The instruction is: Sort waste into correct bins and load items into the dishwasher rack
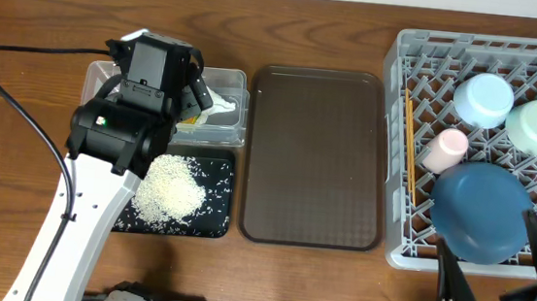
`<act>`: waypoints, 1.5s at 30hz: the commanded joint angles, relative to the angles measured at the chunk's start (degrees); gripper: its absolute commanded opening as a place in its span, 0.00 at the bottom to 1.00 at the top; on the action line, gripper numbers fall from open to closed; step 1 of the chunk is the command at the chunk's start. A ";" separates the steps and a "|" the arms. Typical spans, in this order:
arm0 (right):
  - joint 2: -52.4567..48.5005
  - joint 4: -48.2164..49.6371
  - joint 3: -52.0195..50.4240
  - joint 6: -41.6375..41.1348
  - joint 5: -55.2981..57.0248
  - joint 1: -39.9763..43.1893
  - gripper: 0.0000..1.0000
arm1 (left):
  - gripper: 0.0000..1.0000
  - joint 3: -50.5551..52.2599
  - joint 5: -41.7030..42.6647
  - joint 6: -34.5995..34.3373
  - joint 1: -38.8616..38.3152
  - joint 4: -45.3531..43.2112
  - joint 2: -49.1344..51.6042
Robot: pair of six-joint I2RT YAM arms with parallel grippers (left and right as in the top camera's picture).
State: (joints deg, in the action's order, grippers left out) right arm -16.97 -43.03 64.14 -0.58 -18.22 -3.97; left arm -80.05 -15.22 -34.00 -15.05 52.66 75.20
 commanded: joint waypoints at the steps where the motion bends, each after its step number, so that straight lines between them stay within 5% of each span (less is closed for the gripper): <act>1: 2.60 -0.11 0.52 0.87 0.20 -0.92 0.99 | 0.95 -0.09 -0.94 0.98 0.26 0.24 -0.28; 14: 8.63 -0.11 -7.93 0.87 0.20 -0.94 0.99 | 0.95 -0.09 -0.94 0.98 0.26 0.24 -0.28; 28: 11.72 -5.20 -36.65 0.87 0.22 -0.81 0.99 | 0.95 -0.09 -0.94 0.98 0.26 0.24 -0.28; 31: 15.08 -13.92 -38.51 0.85 0.33 -0.20 0.99 | 0.95 -0.09 -0.94 0.98 0.26 0.24 -0.28; 45: 16.65 -13.75 -39.74 0.87 0.24 0.11 0.99 | 0.95 -0.09 -0.94 0.98 0.26 0.24 -0.28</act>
State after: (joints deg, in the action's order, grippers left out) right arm -0.82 -56.77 24.77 -0.38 -18.00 -3.84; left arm -80.05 -15.22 -34.00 -15.05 52.66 75.20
